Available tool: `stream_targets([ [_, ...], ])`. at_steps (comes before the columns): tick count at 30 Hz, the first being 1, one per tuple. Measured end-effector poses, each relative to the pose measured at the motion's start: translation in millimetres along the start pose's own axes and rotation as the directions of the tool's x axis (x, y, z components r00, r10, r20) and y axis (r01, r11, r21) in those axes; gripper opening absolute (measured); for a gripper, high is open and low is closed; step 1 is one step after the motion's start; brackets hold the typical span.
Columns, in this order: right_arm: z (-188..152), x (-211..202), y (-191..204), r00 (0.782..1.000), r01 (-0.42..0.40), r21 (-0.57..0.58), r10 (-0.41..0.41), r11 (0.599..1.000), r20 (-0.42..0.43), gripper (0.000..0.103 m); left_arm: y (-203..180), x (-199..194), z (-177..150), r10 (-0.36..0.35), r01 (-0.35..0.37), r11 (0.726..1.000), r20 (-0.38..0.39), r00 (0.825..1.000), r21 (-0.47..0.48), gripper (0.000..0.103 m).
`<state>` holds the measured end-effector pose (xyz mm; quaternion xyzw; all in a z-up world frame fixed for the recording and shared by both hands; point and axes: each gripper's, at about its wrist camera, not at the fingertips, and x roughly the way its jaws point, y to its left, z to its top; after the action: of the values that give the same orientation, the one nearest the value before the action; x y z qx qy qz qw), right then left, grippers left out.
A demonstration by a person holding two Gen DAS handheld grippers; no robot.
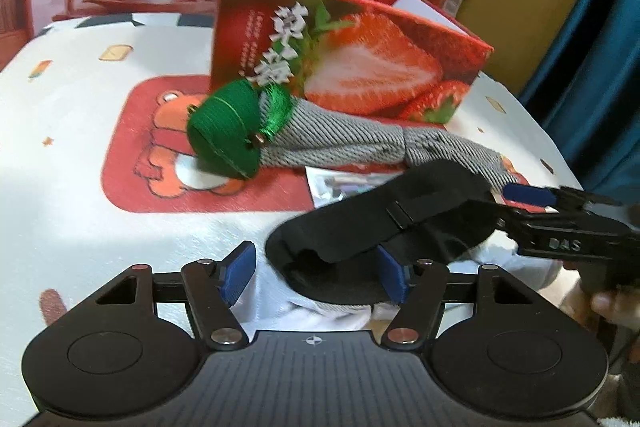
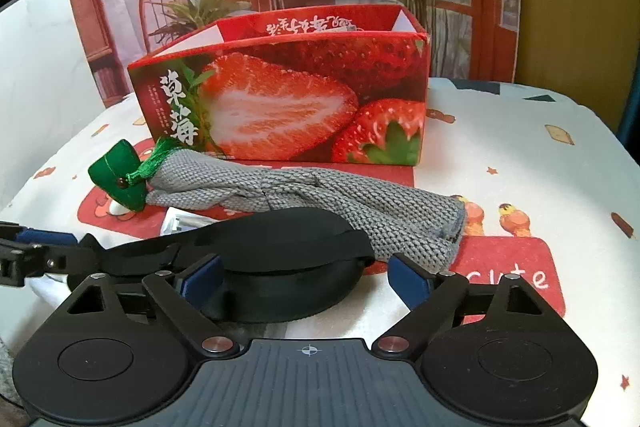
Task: Organize soft objects
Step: 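Lower both grippers onto the black eye mask and close them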
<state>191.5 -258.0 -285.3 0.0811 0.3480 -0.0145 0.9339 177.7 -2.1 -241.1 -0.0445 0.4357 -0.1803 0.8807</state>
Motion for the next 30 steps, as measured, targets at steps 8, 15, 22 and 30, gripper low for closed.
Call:
stream_targets([
  [8, -4.9, 16.0, -1.8, 0.999, -0.035, 0.019, 0.036, 0.999, -0.039, 0.078, 1.8, 15.4, -0.6, 0.024, -0.024, 1.000, -0.025, 0.999, -0.012, 0.063],
  [15, -4.7, 17.7, -7.9, 0.997, -0.062, 0.054, 0.064, 0.997, -0.046, 0.078, 6.8, 22.8, 1.2, 0.083, -0.083, 0.997, 0.002, 0.997, -0.001, 0.035],
  [22, 5.9, 25.3, -15.3, 0.995, -0.086, 0.089, 0.089, 0.992, -0.037, 0.078, 6.1, 23.9, 1.3, 0.090, -0.090, 0.996, 0.016, 0.996, 0.014, 0.034],
  [30, 10.0, 17.8, -11.9, 0.996, -0.088, 0.076, 0.090, 0.993, -0.016, 0.031, 15.1, 18.0, 3.1, 0.147, -0.146, 0.989, 0.049, 0.988, -0.029, 0.019],
])
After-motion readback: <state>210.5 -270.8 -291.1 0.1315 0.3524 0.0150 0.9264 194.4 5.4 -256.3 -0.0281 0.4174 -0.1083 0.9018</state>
